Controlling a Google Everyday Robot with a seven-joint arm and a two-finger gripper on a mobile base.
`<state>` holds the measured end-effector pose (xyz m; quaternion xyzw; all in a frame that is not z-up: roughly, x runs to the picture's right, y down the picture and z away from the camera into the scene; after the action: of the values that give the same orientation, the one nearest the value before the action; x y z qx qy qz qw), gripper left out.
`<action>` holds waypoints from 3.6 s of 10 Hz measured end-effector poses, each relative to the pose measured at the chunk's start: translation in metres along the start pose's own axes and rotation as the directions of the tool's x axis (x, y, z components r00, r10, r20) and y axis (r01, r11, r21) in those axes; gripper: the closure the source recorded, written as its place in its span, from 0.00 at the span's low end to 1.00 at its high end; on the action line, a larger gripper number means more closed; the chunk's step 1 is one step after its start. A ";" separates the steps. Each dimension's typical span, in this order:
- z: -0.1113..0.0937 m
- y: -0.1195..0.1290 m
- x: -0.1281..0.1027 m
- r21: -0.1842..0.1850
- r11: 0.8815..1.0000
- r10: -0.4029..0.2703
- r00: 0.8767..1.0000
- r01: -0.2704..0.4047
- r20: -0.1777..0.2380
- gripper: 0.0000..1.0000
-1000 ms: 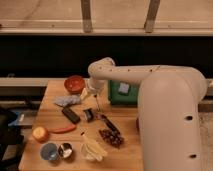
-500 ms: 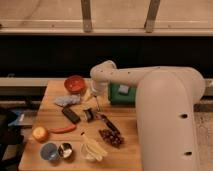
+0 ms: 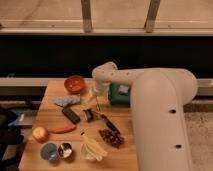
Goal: Place fork in metal cup
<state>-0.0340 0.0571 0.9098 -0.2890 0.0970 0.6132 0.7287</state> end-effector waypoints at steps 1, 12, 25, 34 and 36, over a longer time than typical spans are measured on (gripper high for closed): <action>0.011 -0.007 -0.007 -0.001 1.000 -0.007 1.000 0.007 -0.014 0.29; 0.046 0.012 -0.017 0.028 0.993 -0.117 0.991 0.119 -0.072 0.58; 0.031 0.015 -0.033 -0.025 0.992 -0.122 0.992 0.121 -0.034 1.00; -0.053 0.021 -0.039 -0.241 0.967 -0.067 0.994 0.086 0.085 1.00; -0.076 0.049 -0.029 -0.267 0.952 -0.127 0.987 0.150 0.103 1.00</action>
<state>-0.0710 -0.0045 0.8474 -0.3668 -0.0403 0.5799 0.7264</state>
